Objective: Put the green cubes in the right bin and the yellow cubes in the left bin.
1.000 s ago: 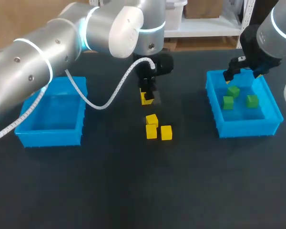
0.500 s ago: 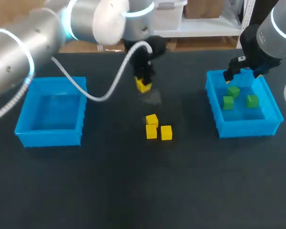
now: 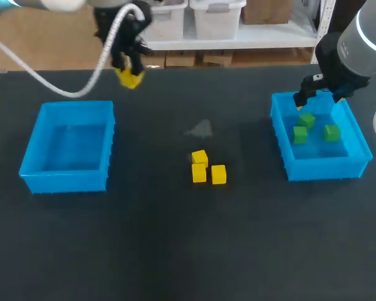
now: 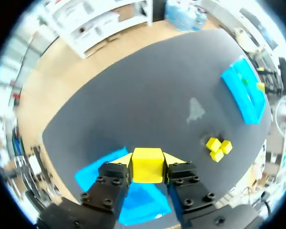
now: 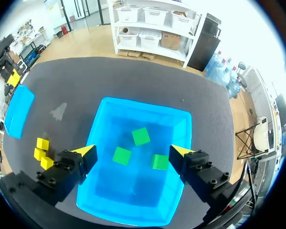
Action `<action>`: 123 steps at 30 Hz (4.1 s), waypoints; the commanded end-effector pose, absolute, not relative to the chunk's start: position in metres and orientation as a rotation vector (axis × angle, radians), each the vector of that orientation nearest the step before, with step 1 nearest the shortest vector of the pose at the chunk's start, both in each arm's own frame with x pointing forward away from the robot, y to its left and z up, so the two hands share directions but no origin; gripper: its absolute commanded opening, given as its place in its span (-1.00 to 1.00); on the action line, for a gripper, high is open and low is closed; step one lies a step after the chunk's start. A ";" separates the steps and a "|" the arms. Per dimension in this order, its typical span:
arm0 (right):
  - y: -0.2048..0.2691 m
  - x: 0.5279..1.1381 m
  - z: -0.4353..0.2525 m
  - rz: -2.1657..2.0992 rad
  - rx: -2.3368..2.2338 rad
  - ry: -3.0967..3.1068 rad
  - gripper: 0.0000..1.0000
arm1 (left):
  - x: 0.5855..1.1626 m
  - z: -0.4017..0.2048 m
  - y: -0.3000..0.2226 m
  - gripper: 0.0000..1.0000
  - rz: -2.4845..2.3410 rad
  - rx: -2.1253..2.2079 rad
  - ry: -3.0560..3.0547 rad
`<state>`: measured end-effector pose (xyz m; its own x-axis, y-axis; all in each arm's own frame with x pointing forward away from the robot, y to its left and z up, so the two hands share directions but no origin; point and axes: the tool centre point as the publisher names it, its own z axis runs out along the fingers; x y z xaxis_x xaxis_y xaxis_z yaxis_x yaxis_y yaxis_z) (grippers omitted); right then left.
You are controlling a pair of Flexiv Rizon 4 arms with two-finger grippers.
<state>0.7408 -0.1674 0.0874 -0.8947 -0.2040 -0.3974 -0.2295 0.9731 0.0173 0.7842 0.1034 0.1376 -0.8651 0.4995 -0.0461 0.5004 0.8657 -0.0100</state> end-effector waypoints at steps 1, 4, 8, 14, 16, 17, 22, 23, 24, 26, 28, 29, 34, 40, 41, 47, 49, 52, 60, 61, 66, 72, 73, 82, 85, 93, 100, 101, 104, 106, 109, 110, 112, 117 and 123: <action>-0.168 0.738 0.087 0.085 -0.307 2.712 1.00 | 0.705 0.139 0.161 -1.00 -0.134 0.649 2.755; -0.168 0.738 0.087 0.085 -0.307 2.712 1.00 | 0.687 0.132 0.176 -1.00 -0.130 0.584 2.786; -0.168 0.738 0.087 0.085 -0.307 2.712 1.00 | 0.666 0.118 0.191 -1.00 -0.121 0.524 2.826; -0.168 0.738 0.087 0.085 -0.307 2.712 1.00 | 0.642 0.099 0.207 -1.00 -0.116 0.434 2.877; -0.168 0.738 0.087 0.085 -0.307 2.712 1.00 | 0.638 0.092 0.212 -1.00 -0.124 0.425 2.886; -0.168 0.738 0.087 0.085 -0.307 2.712 1.00 | 0.635 0.091 0.213 -1.00 -0.116 0.417 2.901; -0.168 0.738 0.087 0.085 -0.307 2.712 1.00 | 0.629 0.082 0.217 1.00 -0.105 0.421 2.927; -0.168 0.738 0.087 0.085 -0.307 2.712 1.00 | 0.628 0.082 0.215 1.00 -0.108 0.424 2.930; -0.168 0.738 0.087 0.085 -0.307 2.712 1.00 | 0.628 0.083 0.214 1.00 -0.106 0.431 2.933; -0.168 0.738 0.087 0.085 -0.307 2.712 1.00 | 0.631 0.083 0.213 1.00 -0.104 0.448 2.930; -0.168 0.738 0.087 0.085 -0.307 2.712 1.00 | 0.636 0.085 0.207 1.00 -0.108 0.480 2.918; -0.168 0.738 0.087 0.085 -0.307 2.712 1.00 | 0.638 0.089 0.202 1.00 -0.110 0.502 2.912; -0.168 0.738 0.087 0.085 -0.307 2.712 1.00 | 0.661 0.106 0.167 1.00 -0.141 0.673 2.850; -0.168 0.738 0.087 0.085 -0.307 2.712 1.00 | 0.683 0.120 0.100 1.00 -0.200 0.979 2.789; -0.168 0.738 0.087 0.085 -0.307 2.712 1.00 | 0.686 0.121 0.088 1.00 -0.217 1.016 2.781; -0.168 0.738 0.087 0.085 -0.307 2.712 1.00 | 0.701 0.124 0.022 1.00 -0.255 1.199 2.692; -0.168 0.738 0.087 0.085 -0.307 2.712 1.00 | 0.705 0.122 0.009 1.00 -0.252 1.240 2.689; -0.168 0.738 0.087 0.085 -0.307 2.712 1.00 | 0.710 0.117 -0.005 1.00 -0.251 1.296 2.691; -0.168 0.738 0.087 0.085 -0.307 2.712 1.00 | 0.714 0.106 -0.032 1.00 -0.209 1.369 2.718; -0.168 0.738 0.087 0.085 -0.307 2.712 1.00 | 0.714 0.104 -0.036 1.00 -0.208 1.378 2.724; -0.168 0.738 0.087 0.085 -0.307 2.712 1.00 | 0.710 0.095 -0.048 1.00 -0.206 1.345 2.800; -0.168 0.738 0.087 0.085 -0.307 2.712 1.00 | 0.702 0.088 -0.056 1.00 -0.211 1.231 2.889; -0.168 0.738 0.087 0.085 -0.307 2.712 1.00 | 0.700 0.087 -0.057 1.00 -0.221 1.217 2.898; -0.168 0.738 0.087 0.085 -0.307 2.712 1.00 | 0.684 0.067 -0.058 1.00 -0.260 1.067 3.014; -0.168 0.738 0.087 0.085 -0.307 2.712 1.00 | 0.680 0.058 -0.058 1.00 -0.258 1.027 3.050; -0.168 0.738 0.087 0.085 -0.307 2.712 1.00 | 0.673 0.035 -0.059 1.00 -0.298 0.827 3.152; -0.168 0.738 0.087 0.085 -0.307 2.712 1.00 | 0.670 0.024 -0.069 1.00 -0.375 0.601 3.202; -0.168 0.738 0.087 0.085 -0.307 2.712 1.00 | 0.670 0.024 -0.070 1.00 -0.378 0.570 3.204; -0.168 0.738 0.087 0.085 -0.307 2.712 1.00 | 0.669 0.022 -0.072 1.00 -0.384 0.471 3.211; -0.168 0.738 0.087 0.085 -0.307 2.712 1.00 | 0.667 0.018 -0.071 1.00 -0.381 0.407 3.222; -0.168 0.738 0.087 0.085 -0.307 2.712 1.00 | 0.663 0.015 -0.071 1.00 -0.379 0.302 3.234; -0.168 0.738 0.087 0.085 -0.307 2.712 1.00 | 0.662 0.013 -0.070 1.00 -0.375 0.270 3.237; -0.168 0.738 0.087 0.085 -0.307 2.712 1.00 | 0.662 0.009 -0.070 1.00 -0.383 0.244 3.246; -0.168 0.738 0.087 0.085 -0.307 2.712 1.00 | 0.656 0.008 -0.071 1.00 -0.367 0.243 3.255; -0.168 0.738 0.087 0.085 -0.307 2.712 1.00 | 0.655 0.002 -0.074 1.00 -0.353 0.203 3.266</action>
